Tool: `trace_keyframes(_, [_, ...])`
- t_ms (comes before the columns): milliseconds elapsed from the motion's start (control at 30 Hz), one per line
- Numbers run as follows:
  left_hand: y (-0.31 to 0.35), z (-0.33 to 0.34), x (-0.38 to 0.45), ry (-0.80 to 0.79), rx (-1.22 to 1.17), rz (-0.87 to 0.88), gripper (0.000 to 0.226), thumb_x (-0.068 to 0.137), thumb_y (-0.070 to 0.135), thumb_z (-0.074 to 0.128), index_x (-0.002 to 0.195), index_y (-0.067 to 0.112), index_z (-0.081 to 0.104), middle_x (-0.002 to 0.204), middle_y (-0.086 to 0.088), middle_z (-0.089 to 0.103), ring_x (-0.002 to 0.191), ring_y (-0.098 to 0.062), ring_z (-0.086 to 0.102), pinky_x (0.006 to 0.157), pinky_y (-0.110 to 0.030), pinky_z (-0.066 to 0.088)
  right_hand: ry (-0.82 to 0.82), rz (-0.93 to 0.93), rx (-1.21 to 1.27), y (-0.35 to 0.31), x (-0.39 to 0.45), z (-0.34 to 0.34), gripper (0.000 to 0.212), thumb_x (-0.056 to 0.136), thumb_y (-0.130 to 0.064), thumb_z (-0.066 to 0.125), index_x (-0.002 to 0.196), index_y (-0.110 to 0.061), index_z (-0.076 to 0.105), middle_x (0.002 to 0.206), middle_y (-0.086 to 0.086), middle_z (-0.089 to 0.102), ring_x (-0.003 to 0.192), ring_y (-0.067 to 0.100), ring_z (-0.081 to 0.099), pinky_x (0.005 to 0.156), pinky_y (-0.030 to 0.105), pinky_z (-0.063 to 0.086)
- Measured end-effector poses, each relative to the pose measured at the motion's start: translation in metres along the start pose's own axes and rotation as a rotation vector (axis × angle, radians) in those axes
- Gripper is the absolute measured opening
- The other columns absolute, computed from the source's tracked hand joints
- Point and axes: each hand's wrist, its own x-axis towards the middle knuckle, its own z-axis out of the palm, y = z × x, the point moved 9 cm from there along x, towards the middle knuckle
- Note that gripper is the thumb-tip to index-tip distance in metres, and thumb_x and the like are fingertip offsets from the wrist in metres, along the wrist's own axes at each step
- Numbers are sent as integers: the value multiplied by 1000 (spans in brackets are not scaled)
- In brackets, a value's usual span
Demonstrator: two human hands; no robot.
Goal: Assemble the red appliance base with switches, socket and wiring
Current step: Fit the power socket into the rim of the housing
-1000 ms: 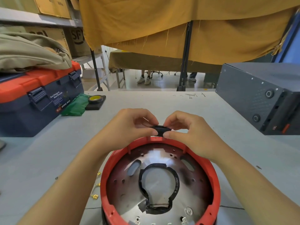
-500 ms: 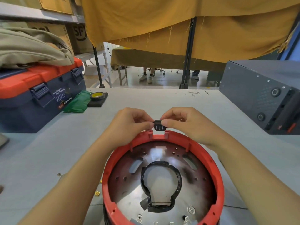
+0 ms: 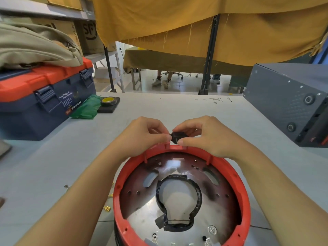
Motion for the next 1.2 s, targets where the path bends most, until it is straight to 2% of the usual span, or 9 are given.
trace_keyframes(100, [-9, 1, -2, -102, -1, -54, 15, 72, 24, 78, 86, 27, 71, 83, 7, 74, 77, -2, 69, 76, -22, 51, 33, -11, 7, 0, 1, -1, 26, 79, -11, 74, 103, -20, 72, 88, -12, 70, 76, -9, 61, 77, 5, 46])
trace_keyframes(267, [-10, 4, -1, -120, 144, -46, 17, 77, 18, 74, 89, 30, 73, 87, 7, 74, 82, -5, 68, 88, -31, 53, 33, -17, -40, 1, 3, 4, 27, 78, -12, 76, 103, -20, 72, 84, -16, 68, 76, -12, 60, 76, 3, 44])
trace_keyframes(400, [-8, 3, -1, -118, 170, -38, 18, 78, 18, 73, 88, 33, 72, 87, 9, 74, 83, -5, 68, 89, -33, 52, 48, -13, -76, 1, 3, 6, 28, 78, -17, 76, 105, -23, 73, 86, -19, 66, 80, -11, 60, 80, 7, 46])
trace_keyframes(600, [-7, 4, -1, -114, 163, -25, 25, 79, 13, 72, 97, 29, 70, 83, 8, 74, 78, -3, 68, 89, -31, 52, 51, -22, -153, -4, 2, 7, 28, 81, -20, 74, 109, -24, 72, 99, -9, 70, 90, 4, 62, 90, 27, 51])
trace_keyframes(767, [-2, 7, -3, -128, 178, 11, 31, 80, 11, 69, 101, 33, 66, 79, 5, 74, 74, -4, 68, 88, -32, 51, 37, -21, -176, -5, 0, 8, 28, 81, -22, 73, 109, -26, 72, 101, -8, 70, 90, 5, 62, 90, 28, 51])
trace_keyframes(933, [0, 7, -4, -128, 186, 23, 27, 80, 10, 68, 98, 31, 64, 80, 3, 74, 74, -8, 68, 86, -37, 52, 17, -27, -230, -5, 0, 13, 29, 82, -23, 73, 111, -23, 71, 103, -3, 70, 92, 13, 62, 89, 36, 50])
trace_keyframes(1200, [2, 8, -4, -117, 214, 45, 21, 80, 10, 68, 94, 26, 67, 79, 2, 72, 78, -15, 67, 85, -37, 52, -57, -18, -300, -3, 1, 19, 32, 83, -24, 71, 114, -24, 69, 105, -1, 69, 96, 16, 60, 88, 36, 47])
